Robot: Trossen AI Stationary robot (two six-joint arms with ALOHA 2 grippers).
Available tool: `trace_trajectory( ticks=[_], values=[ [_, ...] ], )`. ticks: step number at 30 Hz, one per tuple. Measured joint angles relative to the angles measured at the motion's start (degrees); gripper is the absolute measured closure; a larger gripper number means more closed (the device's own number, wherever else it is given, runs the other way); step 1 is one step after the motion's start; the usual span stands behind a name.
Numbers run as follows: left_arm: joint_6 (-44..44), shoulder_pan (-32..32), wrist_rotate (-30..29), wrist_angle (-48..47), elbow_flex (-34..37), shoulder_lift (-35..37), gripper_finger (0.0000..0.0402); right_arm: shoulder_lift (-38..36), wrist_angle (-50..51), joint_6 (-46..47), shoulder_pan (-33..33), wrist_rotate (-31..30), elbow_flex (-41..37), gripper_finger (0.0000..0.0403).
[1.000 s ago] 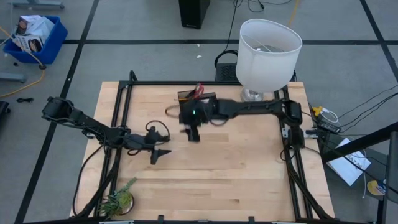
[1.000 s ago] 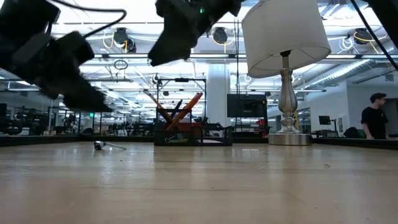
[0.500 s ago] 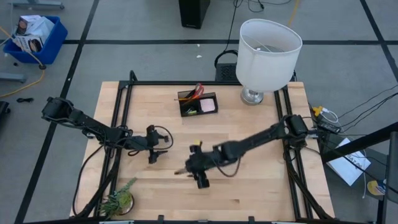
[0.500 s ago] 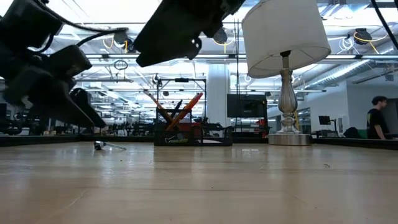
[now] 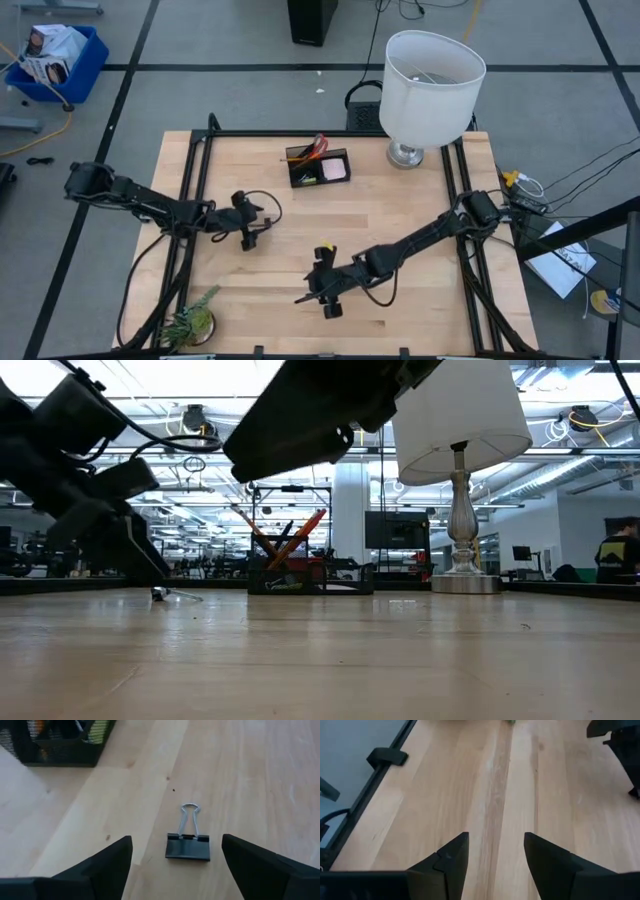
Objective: Pick and place office supplies into organizer
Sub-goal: Put the black binder clip into the black desk organizer
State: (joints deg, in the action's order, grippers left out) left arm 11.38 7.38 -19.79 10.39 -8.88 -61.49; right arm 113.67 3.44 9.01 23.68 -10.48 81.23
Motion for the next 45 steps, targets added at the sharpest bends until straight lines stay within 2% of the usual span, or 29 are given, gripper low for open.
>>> trace_trajectory(
  ticks=[7,13,19,26,33,45],
  values=[
    [-1.7,-4.0,6.2,0.0,0.0,0.0,0.0096,0.0,-0.5,0.0,-0.1,0.0,0.0,0.0220],
    [-4.2,-5.0,8.7,0.1,0.0,-0.4,0.0099,0.0,-1.9,-0.2,-0.1,0.0,0.0,0.0220],
    [-4.8,-5.1,8.9,1.2,0.0,-4.9,0.0105,0.0,-2.1,-0.7,-0.1,0.0,0.0,0.0220],
    [-5.4,-5.1,9.1,9.3,-0.1,-11.4,0.0108,0.0,-2.2,-0.7,-0.1,0.0,0.0,0.0220],
    [-1.6,-5.0,9.8,7.0,-0.4,-14.6,0.0153,0.0,-2.0,-0.7,-0.1,-0.2,0.1,0.0220],
    [0.2,-5.0,11.1,8.6,0.0,-14.9,0.0207,0.0,-1.9,-0.7,-0.1,-0.2,0.1,0.0220]
  ],
)
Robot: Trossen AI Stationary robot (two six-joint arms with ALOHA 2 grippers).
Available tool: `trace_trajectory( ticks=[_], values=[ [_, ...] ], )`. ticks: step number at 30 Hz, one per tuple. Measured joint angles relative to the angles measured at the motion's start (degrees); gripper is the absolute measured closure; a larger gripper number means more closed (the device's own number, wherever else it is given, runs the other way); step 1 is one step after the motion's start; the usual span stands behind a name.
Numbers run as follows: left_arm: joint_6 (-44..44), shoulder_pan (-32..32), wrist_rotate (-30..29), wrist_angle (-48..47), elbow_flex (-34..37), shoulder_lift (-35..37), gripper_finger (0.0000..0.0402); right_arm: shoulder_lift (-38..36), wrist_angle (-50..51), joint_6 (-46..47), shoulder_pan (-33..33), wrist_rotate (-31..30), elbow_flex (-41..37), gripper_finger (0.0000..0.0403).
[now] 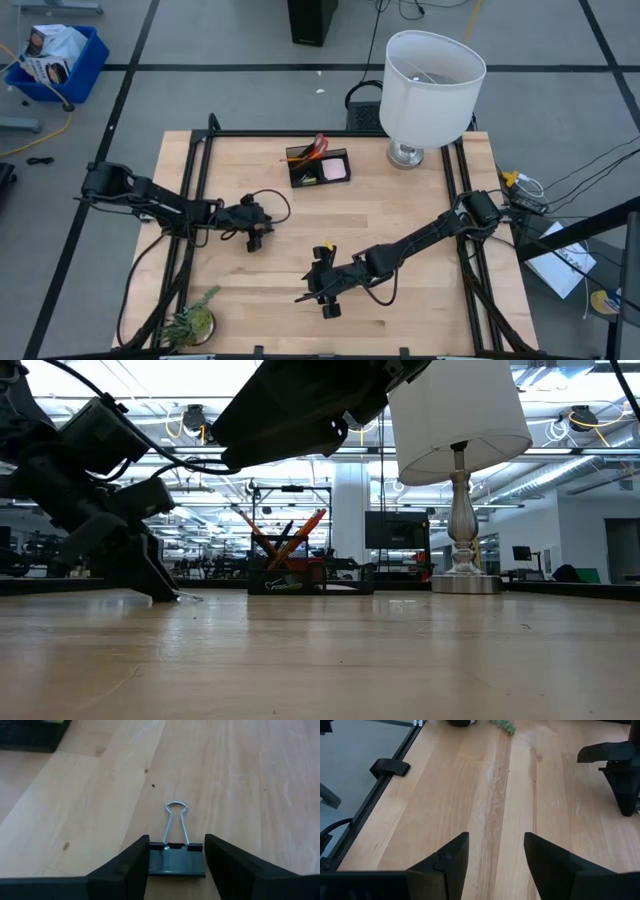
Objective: Pick and place office supplies into organizer
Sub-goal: Put the black binder clip into the black desk organizer
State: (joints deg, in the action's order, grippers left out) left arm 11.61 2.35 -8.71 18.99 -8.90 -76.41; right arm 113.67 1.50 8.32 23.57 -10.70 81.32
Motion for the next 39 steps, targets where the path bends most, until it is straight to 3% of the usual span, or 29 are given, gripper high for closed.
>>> trace_trajectory(
  ticks=[9,18,24,28,31,34,39],
  values=[
    [4.4,0.0,-0.8,4.1,0.2,-0.2,0.0249,0.0,0.0,-0.3,0.0,0.0,0.0,0.0220],
    [5.5,0.0,-1.4,13.2,0.3,-0.3,0.0228,0.0,0.0,-0.9,-0.4,0.0,0.0,0.0220],
    [5.2,-0.5,-4.7,18.6,0.2,-0.2,0.0252,0.0,0.0,-0.9,-0.3,0.0,0.0,0.0220],
    [5.1,-3.1,-6.2,21.7,0.2,-0.2,0.0250,0.0,0.0,-0.9,-0.4,0.0,0.0,0.0220],
    [4.9,-6.0,-6.2,22.1,-0.6,-0.2,0.0227,0.0,0.0,-0.9,-0.4,0.0,0.0,0.0220],
    [4.7,-9.0,-4.0,22.2,-2.6,-0.2,0.0215,0.0,0.0,-0.9,-0.4,-0.1,0.0,0.0220],
    [3.9,-13.7,-2.8,18.8,-7.4,-0.1,0.0246,0.0,0.0,-0.9,-0.3,-3.1,0.0,0.0220]
  ],
)
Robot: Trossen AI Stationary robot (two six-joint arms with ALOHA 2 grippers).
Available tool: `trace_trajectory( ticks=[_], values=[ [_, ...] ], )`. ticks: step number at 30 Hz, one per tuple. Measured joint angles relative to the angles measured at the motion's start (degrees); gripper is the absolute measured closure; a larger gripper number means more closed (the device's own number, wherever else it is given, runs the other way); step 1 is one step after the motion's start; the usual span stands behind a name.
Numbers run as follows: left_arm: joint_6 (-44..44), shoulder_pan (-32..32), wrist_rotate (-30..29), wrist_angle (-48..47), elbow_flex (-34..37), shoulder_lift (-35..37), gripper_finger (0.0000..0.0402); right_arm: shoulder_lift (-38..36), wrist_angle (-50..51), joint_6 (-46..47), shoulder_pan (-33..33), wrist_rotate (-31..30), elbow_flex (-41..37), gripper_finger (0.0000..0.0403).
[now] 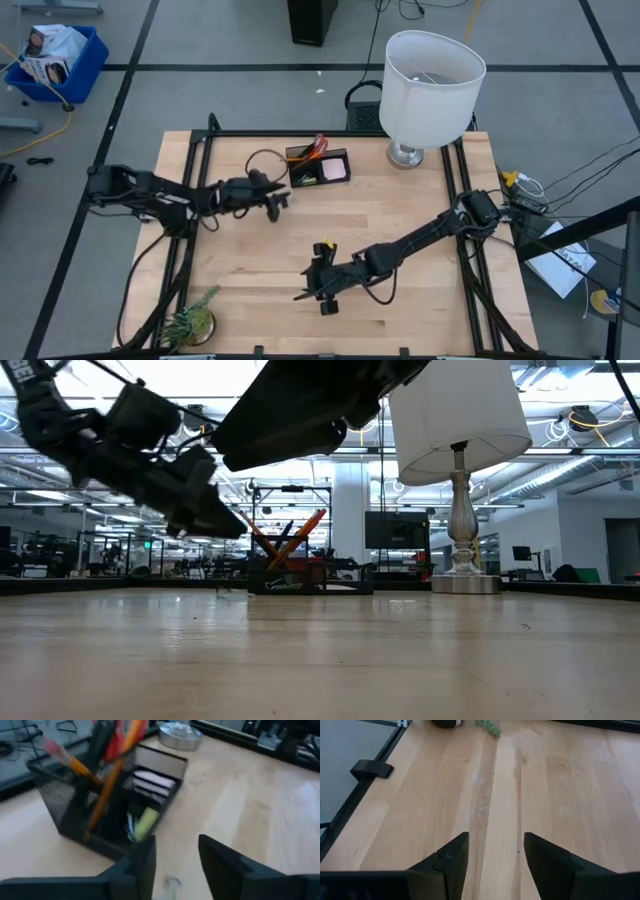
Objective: Pick and place office supplies into organizer
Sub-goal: Put the black binder clip into the black desk organizer
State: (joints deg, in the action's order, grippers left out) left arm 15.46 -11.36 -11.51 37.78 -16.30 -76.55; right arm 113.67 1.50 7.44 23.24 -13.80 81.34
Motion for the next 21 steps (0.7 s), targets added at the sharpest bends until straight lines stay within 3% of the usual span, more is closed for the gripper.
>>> trace_trajectory(
  ticks=[6,9,13,21],
  values=[
    [-0.1,-3.7,8.0,-12.7,-5.8,0.0,0.0305,0.0,1.4,0.4,0.0,0.2,0.0,0.0220],
    [-2.7,-4.0,9.5,-20.2,-6.8,-0.3,0.0304,0.0,2.6,0.7,0.0,0.3,0.0,0.0220],
    [-6.4,-3.6,9.6,-22.4,-6.4,-2.0,0.0255,0.0,3.5,0.9,0.0,0.3,0.0,0.0220],
    [-11.3,-2.0,11.8,-21.5,-6.4,-6.0,0.0103,0.0,3.1,1.3,0.0,0.3,0.0,0.0220]
  ],
)
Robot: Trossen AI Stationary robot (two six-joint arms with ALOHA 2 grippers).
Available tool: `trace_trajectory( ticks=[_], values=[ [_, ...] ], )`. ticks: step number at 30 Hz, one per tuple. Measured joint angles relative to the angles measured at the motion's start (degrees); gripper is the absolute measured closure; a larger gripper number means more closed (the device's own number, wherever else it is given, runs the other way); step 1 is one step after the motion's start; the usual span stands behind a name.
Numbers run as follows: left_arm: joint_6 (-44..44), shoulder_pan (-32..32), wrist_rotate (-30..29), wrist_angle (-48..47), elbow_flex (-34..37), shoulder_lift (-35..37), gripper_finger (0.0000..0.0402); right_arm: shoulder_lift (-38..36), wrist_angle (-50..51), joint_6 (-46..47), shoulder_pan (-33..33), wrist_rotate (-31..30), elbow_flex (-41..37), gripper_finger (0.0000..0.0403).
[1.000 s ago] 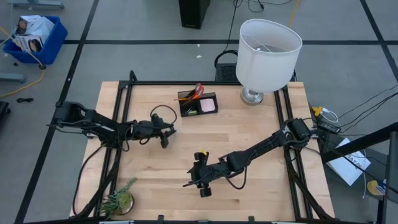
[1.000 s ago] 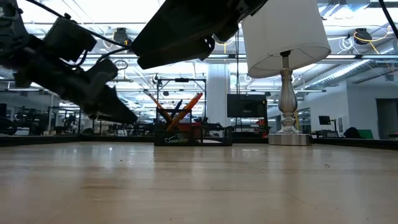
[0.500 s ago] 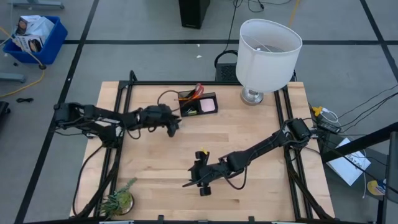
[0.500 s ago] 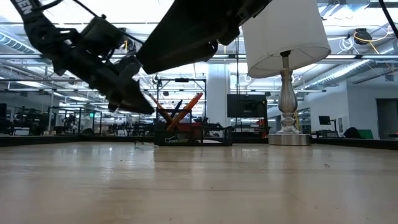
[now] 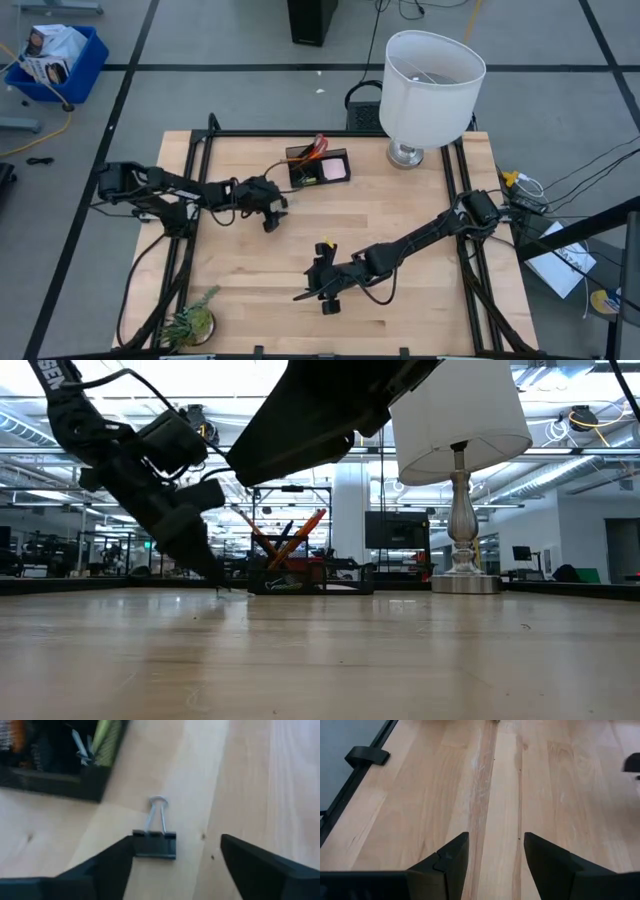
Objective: Pick and place office supplies into organizer
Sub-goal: Put the black binder clip into the black desk organizer
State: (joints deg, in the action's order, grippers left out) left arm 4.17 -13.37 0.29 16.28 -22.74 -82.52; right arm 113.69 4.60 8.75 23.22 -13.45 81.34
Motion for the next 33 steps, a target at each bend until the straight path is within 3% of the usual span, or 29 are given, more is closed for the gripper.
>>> trace_trajectory(
  ticks=[5,11,20,33],
  values=[
    [-4.8,1.2,-0.6,2.6,-0.1,-4.7,0.0046,0.0,0.0,0.0,0.0,0.0,0.0,0.0220],
    [-5.1,1.4,-2.3,6.8,-0.1,-9.8,0.0056,0.0,0.0,0.0,0.0,0.0,0.0,0.0220],
    [-1.3,1.5,-1.4,5.5,-0.2,-10.6,0.0133,0.0,0.0,-0.4,0.0,0.0,0.0,0.0220],
    [-0.5,1.4,-0.1,5.9,-0.1,-10.8,0.0314,0.0,0.0,-0.4,0.0,0.0,0.0,0.0220]
  ],
)
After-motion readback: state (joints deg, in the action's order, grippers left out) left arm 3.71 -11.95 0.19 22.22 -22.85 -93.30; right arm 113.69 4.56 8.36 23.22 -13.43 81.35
